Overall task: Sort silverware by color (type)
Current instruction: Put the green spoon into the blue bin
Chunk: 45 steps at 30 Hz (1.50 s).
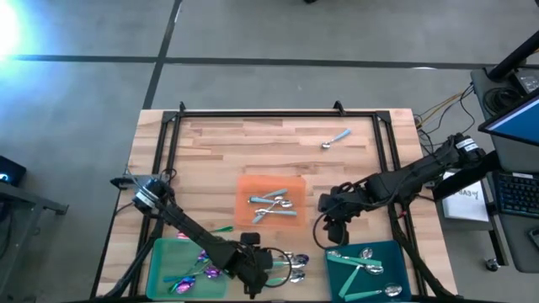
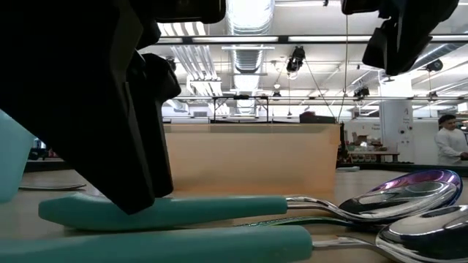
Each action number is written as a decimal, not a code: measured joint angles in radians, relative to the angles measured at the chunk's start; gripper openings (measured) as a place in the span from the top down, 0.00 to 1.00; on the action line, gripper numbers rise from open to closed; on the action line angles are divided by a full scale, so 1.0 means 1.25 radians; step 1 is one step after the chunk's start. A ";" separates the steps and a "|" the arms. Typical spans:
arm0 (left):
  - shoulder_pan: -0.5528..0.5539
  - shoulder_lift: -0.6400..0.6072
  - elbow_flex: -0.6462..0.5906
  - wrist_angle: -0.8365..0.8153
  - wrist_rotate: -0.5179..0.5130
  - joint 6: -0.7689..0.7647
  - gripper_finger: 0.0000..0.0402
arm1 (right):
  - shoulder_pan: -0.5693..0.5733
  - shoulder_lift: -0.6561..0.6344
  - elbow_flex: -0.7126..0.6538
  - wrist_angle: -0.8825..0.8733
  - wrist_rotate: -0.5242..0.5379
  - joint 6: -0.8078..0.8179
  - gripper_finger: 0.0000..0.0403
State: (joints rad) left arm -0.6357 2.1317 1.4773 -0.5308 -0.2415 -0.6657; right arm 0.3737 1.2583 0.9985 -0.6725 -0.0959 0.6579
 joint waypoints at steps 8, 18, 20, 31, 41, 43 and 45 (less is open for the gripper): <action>-0.009 -0.005 0.011 -0.033 -0.003 -0.005 0.69 | 0.000 0.000 0.000 -0.003 0.015 -0.003 0.67; -0.013 -0.001 0.077 -0.078 0.018 0.001 0.75 | 0.000 0.000 0.000 -0.003 0.016 -0.012 0.67; -0.015 0.000 0.078 -0.077 0.018 -0.001 0.76 | 0.000 0.000 0.000 -0.003 0.016 -0.016 0.67; -0.016 0.000 0.046 -0.073 0.014 -0.021 0.76 | 0.002 0.000 0.000 -0.003 0.016 -0.023 0.67; -0.016 0.030 0.036 -0.077 0.012 -0.054 0.76 | 0.002 0.000 0.000 -0.002 0.016 -0.034 0.67; -0.017 0.033 0.036 -0.077 0.012 -0.068 0.77 | 0.002 0.000 0.000 -0.003 0.016 -0.034 0.67; -0.016 0.034 0.036 -0.077 0.012 -0.084 0.80 | 0.002 0.000 0.000 -0.002 0.016 -0.034 0.67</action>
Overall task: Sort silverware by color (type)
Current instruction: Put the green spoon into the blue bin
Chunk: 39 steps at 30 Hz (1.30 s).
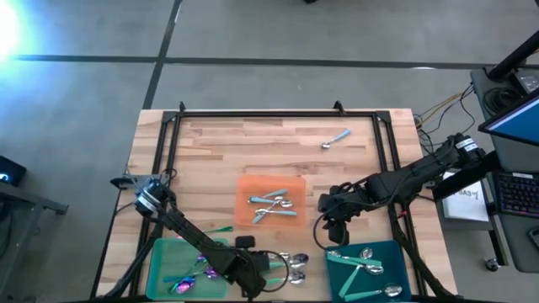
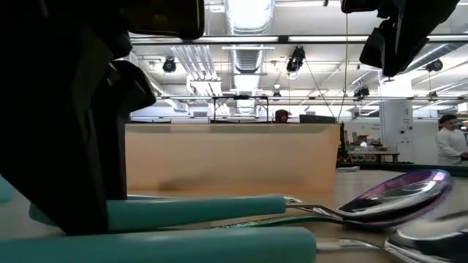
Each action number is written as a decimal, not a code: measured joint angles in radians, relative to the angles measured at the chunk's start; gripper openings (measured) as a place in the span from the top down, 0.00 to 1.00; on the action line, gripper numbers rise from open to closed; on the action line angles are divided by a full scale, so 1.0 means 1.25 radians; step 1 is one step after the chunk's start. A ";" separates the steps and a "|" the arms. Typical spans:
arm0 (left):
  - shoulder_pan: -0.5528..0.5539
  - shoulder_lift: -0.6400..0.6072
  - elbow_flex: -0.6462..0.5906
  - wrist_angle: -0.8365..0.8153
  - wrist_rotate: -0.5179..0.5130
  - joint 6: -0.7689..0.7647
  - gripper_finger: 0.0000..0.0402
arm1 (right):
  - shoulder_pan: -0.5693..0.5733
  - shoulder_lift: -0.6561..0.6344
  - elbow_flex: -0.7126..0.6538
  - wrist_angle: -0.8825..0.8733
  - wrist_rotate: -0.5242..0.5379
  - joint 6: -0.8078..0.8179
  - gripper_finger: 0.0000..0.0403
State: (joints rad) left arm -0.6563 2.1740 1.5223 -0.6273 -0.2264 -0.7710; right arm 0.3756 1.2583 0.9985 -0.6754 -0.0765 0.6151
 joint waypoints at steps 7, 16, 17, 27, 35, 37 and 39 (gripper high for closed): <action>0.000 0.000 -0.001 0.000 0.000 -0.087 0.85 | 0.000 0.000 0.000 0.000 0.000 0.001 0.67; 0.001 -0.031 0.037 -0.052 -0.011 -0.088 0.85 | 0.000 0.000 0.000 0.000 -0.001 0.013 0.67; 0.001 -0.041 0.044 -0.072 -0.022 -0.080 0.85 | 0.000 0.000 0.000 0.000 -0.001 0.016 0.67; 0.007 -0.049 0.183 -0.356 -0.130 -0.085 0.85 | 0.007 0.003 0.000 0.023 0.048 0.058 0.67; -0.007 -0.052 0.334 -0.723 -0.484 -0.477 0.85 | 0.049 0.004 0.000 0.088 0.245 0.020 0.67; -0.013 -0.053 0.354 -0.756 -0.567 -0.562 0.85 | 0.054 0.004 0.000 0.128 0.317 -0.004 0.67; -0.016 -0.060 0.359 -0.735 -0.644 -0.573 0.85 | 0.054 0.004 0.000 0.186 0.369 -0.037 0.67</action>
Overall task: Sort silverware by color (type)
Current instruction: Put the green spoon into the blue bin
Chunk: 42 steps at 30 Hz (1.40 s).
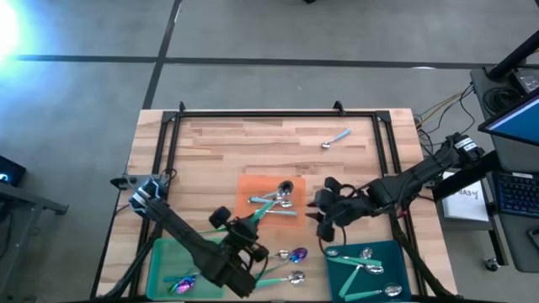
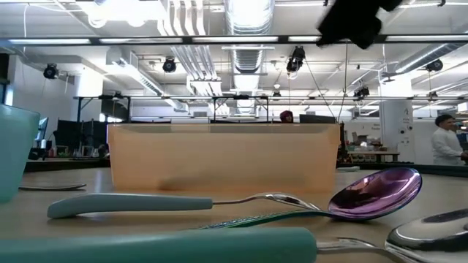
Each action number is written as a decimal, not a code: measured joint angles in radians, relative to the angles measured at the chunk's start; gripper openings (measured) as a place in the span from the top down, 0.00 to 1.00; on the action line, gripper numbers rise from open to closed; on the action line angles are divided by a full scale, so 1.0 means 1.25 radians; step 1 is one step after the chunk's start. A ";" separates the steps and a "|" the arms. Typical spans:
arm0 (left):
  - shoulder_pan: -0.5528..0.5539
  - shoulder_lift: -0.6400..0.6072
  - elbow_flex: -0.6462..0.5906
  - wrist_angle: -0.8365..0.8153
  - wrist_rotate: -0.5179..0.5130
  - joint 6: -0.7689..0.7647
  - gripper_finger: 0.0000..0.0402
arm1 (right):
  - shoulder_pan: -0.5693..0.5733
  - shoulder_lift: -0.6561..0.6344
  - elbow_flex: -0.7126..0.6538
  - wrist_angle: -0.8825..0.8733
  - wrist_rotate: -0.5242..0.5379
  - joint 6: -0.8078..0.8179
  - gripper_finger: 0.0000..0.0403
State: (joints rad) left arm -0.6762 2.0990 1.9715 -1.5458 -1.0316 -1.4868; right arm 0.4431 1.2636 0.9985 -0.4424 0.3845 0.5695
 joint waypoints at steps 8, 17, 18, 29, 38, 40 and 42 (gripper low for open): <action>0.006 -0.001 0.024 0.123 -0.139 0.054 0.85 | -0.002 0.000 0.000 0.360 0.028 -0.214 0.71; 0.004 0.000 0.024 0.293 -0.238 0.160 0.85 | -0.002 0.000 0.000 0.496 -0.038 -0.297 0.72; 0.004 0.001 0.024 0.309 -0.245 0.182 0.85 | -0.002 0.000 0.000 0.503 -0.041 -0.298 0.72; 0.010 0.006 0.024 0.428 -0.286 0.268 0.85 | -0.004 0.000 0.000 0.558 -0.036 -0.325 0.73; 0.017 0.006 0.024 0.537 -0.325 0.369 0.85 | -0.008 0.000 0.000 0.664 -0.036 -0.388 0.73; 0.020 0.006 0.024 0.568 -0.325 0.405 0.85 | -0.010 0.000 0.000 0.678 -0.036 -0.400 0.74; 0.024 0.006 0.023 0.590 -0.324 0.430 0.85 | -0.013 0.000 0.000 0.683 -0.036 -0.403 0.75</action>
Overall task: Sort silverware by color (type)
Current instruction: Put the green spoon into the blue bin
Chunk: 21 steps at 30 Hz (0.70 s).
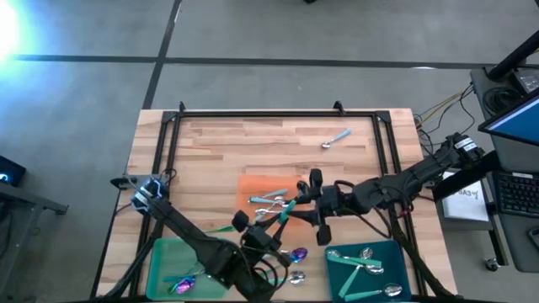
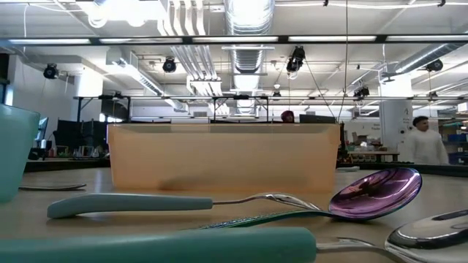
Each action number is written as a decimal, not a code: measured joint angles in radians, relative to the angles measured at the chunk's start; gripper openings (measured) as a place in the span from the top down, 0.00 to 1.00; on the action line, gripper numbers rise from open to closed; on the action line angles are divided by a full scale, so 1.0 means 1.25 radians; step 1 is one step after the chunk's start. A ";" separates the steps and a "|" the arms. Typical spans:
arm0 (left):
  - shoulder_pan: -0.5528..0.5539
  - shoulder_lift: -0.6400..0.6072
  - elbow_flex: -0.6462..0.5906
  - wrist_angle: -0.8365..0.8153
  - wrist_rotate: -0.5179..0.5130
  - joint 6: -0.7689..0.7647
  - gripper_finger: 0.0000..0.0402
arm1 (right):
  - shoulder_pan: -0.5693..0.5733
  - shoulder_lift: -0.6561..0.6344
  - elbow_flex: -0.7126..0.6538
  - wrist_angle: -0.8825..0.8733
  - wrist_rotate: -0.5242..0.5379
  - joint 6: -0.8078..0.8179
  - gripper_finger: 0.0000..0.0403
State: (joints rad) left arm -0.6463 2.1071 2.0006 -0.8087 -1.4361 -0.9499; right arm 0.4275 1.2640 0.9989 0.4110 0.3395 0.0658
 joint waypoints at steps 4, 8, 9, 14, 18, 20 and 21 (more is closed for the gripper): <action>0.005 0.000 0.000 0.012 0.002 0.017 0.85 | -0.007 0.000 0.000 -0.001 -0.002 -0.001 0.78; 0.009 0.000 0.000 0.012 0.003 0.021 0.85 | -0.008 0.000 0.000 0.000 -0.005 -0.005 0.84; 0.010 0.000 0.000 0.012 0.004 0.024 0.85 | -0.007 0.000 0.000 0.001 -0.005 -0.009 0.86; 0.012 0.001 0.000 0.011 0.005 0.027 0.84 | -0.008 0.000 0.000 0.001 -0.005 -0.027 0.89; 0.011 0.001 0.000 0.017 0.004 0.048 0.68 | -0.007 0.000 0.000 -0.005 0.000 -0.048 0.92; 0.011 0.001 0.000 0.016 0.003 0.079 0.59 | -0.008 -0.003 0.000 -0.014 0.001 -0.052 0.93; 0.011 0.001 0.003 0.011 0.004 0.099 0.56 | -0.008 -0.007 0.000 -0.022 0.002 -0.049 0.93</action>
State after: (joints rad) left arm -0.6327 2.1086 2.0049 -0.7952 -1.4309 -0.8266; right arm 0.4179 1.2557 0.9988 0.3836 0.3422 0.0049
